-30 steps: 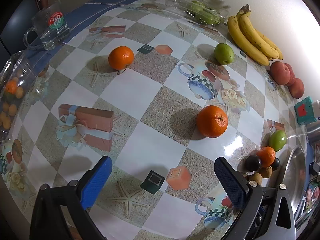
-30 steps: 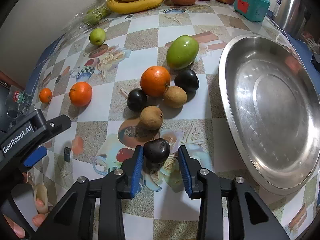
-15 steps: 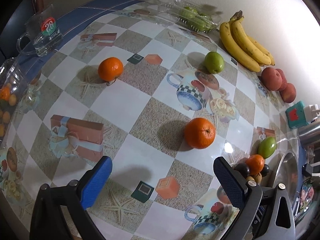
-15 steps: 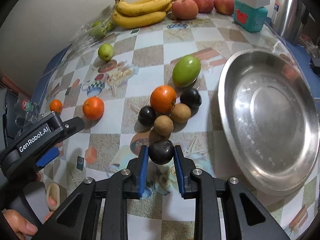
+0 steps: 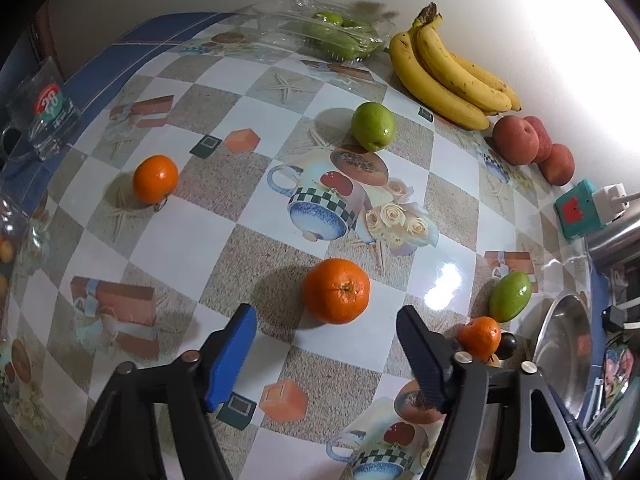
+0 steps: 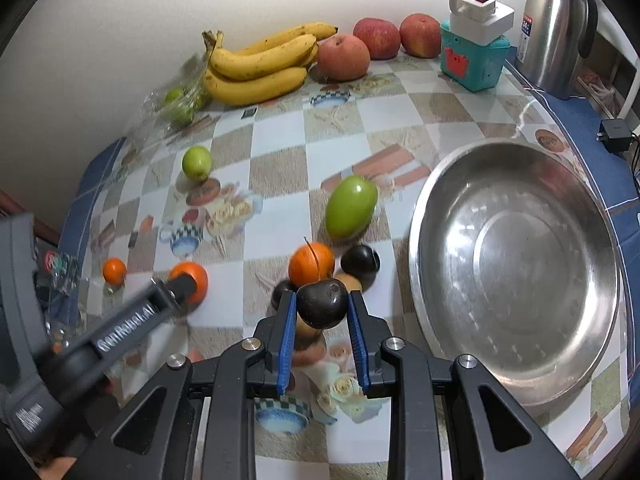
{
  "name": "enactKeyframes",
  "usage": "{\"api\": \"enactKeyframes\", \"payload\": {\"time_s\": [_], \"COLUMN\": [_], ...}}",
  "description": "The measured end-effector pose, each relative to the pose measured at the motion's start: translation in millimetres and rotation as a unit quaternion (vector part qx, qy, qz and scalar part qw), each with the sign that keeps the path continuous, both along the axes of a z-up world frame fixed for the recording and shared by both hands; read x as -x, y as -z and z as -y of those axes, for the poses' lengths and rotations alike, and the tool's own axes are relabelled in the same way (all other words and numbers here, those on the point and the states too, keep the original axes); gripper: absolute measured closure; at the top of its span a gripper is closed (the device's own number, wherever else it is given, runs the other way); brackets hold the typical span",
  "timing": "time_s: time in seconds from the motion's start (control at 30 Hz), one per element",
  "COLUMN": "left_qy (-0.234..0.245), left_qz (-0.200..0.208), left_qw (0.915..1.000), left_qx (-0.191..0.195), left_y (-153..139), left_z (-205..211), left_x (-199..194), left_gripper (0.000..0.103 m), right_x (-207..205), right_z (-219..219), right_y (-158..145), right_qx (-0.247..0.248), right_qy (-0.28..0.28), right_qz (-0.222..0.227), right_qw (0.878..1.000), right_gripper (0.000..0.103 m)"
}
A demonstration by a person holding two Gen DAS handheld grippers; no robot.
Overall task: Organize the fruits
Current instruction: 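Lift the plum with the right gripper while the left grasps the tangerine, then carry the plum and tangerine over the steel tray with both grippers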
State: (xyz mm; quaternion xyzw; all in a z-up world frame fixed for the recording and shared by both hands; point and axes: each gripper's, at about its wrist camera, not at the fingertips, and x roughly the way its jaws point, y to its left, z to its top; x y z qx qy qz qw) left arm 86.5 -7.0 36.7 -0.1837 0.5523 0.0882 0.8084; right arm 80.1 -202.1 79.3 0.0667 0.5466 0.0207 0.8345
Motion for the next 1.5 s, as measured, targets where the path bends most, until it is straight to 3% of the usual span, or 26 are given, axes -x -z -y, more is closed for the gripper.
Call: {"api": "enactKeyframes", "payload": {"time_s": [0.3,0.73,0.9,1.5], "left_qy": [0.016,0.026,0.024,0.019], "left_qz": [-0.013,-0.028,-0.038,-0.007], "left_qw": [0.9997,0.9989,0.9987,0.9996], "left_qx": [-0.014,-0.029,-0.023,-0.021], "left_y": [2,10,18,0], "left_z": [5,13,13,18], "left_x": [-18,-21,-21,-17], "left_gripper": [0.041,0.046,0.061,0.062], "right_x": [-21,-23,-22,-18], "right_z": [-5,10,7,19], "right_y": [-11,-6,0,5], "right_qx": [-0.019,-0.063,-0.059,-0.060], "right_qy": [0.001,0.014,0.012,0.026], "right_qz": [0.009,-0.007,-0.016,-0.028], "right_qw": [1.000,0.998,0.998,0.997], "right_gripper": [0.076,0.076,0.076,0.076]}}
